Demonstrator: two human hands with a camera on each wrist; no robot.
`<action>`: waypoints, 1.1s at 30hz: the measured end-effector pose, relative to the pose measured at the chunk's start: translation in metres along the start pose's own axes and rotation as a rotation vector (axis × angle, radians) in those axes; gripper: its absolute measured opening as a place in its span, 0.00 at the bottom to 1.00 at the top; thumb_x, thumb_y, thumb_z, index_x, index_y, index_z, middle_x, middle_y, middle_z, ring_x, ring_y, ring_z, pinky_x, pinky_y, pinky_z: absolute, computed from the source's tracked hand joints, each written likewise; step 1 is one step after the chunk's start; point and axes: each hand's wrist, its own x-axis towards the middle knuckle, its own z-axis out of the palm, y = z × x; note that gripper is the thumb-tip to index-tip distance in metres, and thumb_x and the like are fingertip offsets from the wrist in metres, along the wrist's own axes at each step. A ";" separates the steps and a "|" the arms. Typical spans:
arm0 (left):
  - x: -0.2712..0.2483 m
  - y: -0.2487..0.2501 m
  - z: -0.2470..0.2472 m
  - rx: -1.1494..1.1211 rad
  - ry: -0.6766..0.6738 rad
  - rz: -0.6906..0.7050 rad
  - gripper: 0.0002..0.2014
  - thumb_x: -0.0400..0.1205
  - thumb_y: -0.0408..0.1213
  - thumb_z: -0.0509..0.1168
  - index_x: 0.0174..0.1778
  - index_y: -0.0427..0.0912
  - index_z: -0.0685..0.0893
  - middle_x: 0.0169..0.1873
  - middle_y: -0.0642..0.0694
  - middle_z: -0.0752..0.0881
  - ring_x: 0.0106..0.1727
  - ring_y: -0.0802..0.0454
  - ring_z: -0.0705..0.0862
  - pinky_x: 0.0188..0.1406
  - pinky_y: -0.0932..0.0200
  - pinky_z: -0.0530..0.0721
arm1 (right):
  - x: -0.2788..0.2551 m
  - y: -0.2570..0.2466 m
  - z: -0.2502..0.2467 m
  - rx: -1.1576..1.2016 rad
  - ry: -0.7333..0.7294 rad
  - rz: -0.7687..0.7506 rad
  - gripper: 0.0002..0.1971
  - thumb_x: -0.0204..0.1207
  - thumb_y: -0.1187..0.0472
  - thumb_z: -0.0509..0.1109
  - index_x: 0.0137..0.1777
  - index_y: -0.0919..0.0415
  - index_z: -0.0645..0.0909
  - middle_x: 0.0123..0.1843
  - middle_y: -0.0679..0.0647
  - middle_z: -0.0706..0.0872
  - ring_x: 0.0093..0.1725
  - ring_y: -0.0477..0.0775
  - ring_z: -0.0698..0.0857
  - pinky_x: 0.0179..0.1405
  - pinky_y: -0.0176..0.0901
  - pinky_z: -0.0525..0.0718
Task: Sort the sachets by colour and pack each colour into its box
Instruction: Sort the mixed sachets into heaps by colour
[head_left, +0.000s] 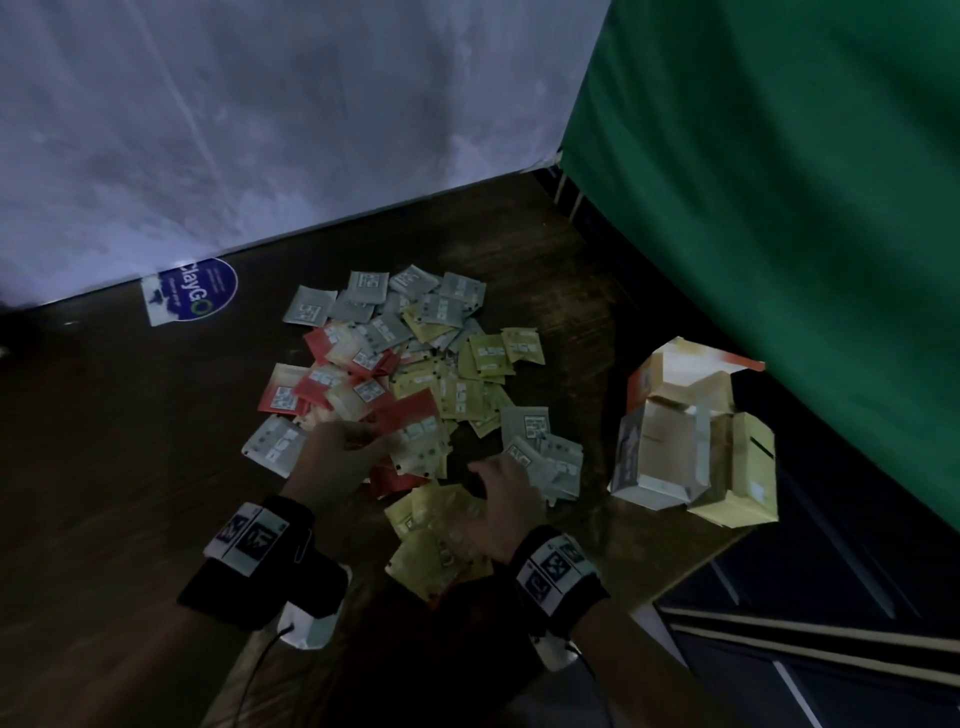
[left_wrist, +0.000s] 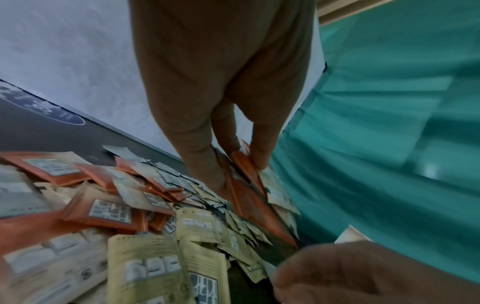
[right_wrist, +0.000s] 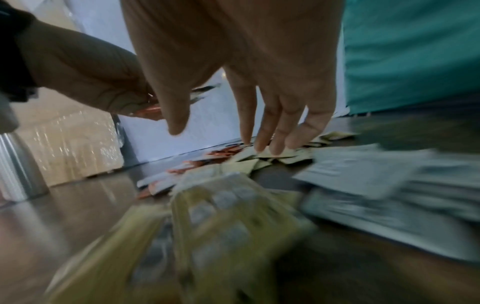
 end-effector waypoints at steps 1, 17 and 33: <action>-0.002 0.001 0.003 -0.012 -0.005 0.012 0.10 0.79 0.44 0.69 0.42 0.41 0.89 0.37 0.41 0.89 0.38 0.44 0.86 0.38 0.59 0.80 | 0.006 -0.008 0.000 0.003 -0.039 0.003 0.37 0.71 0.36 0.68 0.75 0.57 0.69 0.73 0.55 0.68 0.74 0.57 0.67 0.71 0.53 0.73; -0.014 0.003 0.019 -0.078 -0.175 0.117 0.25 0.80 0.28 0.67 0.71 0.50 0.70 0.57 0.51 0.82 0.57 0.53 0.83 0.56 0.52 0.84 | 0.008 -0.019 -0.001 1.019 -0.041 0.015 0.14 0.80 0.60 0.68 0.64 0.60 0.79 0.54 0.59 0.86 0.45 0.54 0.88 0.39 0.54 0.91; 0.009 -0.068 0.059 0.535 -0.224 0.302 0.18 0.82 0.39 0.64 0.68 0.56 0.78 0.71 0.51 0.73 0.70 0.46 0.73 0.64 0.47 0.78 | 0.051 0.011 -0.041 1.095 0.354 0.260 0.11 0.82 0.61 0.65 0.59 0.66 0.81 0.51 0.60 0.87 0.46 0.56 0.86 0.40 0.41 0.85</action>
